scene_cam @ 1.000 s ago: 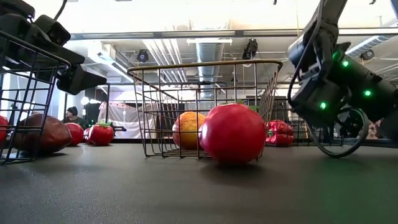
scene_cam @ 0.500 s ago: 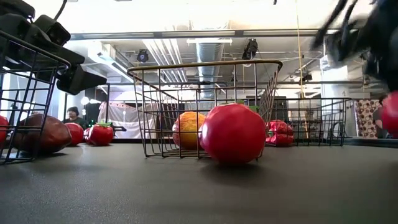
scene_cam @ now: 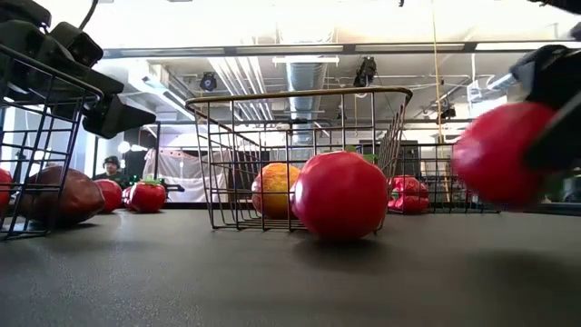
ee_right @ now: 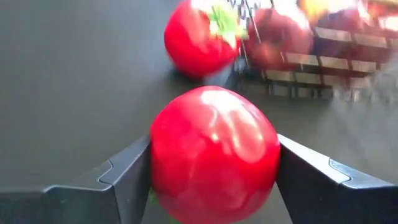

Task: Sort produce into baskets
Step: Move the red tomato to the bottom of the gold wire basket on the table

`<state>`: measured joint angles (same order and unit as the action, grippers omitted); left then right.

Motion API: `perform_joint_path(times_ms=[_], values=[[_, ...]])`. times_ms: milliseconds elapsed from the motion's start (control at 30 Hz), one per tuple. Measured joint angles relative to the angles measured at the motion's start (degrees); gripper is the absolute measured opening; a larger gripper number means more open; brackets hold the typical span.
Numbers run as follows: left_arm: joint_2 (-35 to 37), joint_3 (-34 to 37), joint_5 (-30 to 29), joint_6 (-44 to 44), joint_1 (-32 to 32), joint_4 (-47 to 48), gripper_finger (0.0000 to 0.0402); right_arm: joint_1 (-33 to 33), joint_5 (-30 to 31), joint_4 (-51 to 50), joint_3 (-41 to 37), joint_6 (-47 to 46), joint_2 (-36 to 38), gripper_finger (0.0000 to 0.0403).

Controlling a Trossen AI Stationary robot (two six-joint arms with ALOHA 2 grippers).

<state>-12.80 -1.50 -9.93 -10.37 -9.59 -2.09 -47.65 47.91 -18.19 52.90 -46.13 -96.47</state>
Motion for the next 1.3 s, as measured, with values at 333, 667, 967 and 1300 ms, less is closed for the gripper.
perform_joint_path(times_ms=[333,667,967,1300], values=[[0.0,0.0,0.0,0.0,0.0,0.0,0.0393,6.4,7.1,13.2,0.5,9.8,-8.5,0.0274],[0.0,0.0,0.0,0.0,0.0,0.0,0.0393,9.3,5.8,45.3,2.4,26.5,-18.7,0.0274],[-0.2,0.0,0.0,0.0,0.0,-0.1,0.0393,10.3,4.4,46.0,8.9,29.6,-23.4,0.0274],[-0.4,0.0,0.0,0.0,0.0,0.0,0.0393,10.2,-2.3,44.1,13.0,30.2,-23.8,0.0299]])
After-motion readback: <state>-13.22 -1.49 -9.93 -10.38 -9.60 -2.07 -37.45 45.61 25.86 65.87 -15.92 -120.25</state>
